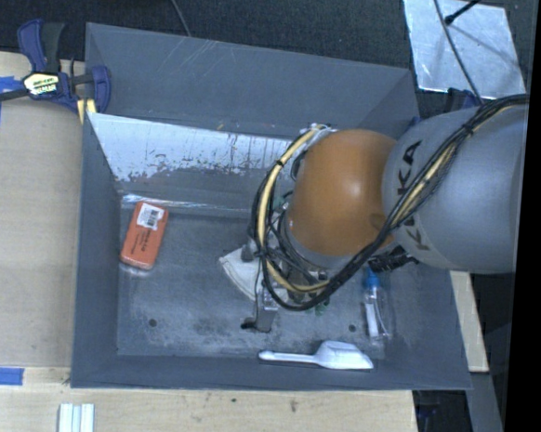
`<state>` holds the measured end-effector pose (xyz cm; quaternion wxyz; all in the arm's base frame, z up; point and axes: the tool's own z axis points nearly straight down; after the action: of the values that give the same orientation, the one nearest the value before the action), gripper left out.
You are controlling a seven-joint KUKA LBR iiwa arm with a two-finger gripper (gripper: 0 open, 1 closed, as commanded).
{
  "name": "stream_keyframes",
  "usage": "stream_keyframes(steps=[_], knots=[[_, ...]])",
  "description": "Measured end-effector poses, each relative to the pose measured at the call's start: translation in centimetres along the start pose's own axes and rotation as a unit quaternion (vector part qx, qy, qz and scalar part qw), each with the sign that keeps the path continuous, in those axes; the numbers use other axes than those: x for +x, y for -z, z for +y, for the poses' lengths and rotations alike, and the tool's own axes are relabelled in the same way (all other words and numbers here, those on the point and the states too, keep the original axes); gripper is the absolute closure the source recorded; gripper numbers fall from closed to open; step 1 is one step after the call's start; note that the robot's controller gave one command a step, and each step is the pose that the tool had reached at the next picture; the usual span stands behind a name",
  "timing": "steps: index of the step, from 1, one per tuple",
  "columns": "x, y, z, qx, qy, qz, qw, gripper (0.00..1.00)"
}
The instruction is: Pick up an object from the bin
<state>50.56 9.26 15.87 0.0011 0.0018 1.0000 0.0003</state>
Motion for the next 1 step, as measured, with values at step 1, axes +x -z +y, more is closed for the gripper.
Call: stream_keyframes(steps=[1], knots=[[0.0, 0.0, 0.0, 0.0, 0.0, 0.0, 1.0, 1.0]])
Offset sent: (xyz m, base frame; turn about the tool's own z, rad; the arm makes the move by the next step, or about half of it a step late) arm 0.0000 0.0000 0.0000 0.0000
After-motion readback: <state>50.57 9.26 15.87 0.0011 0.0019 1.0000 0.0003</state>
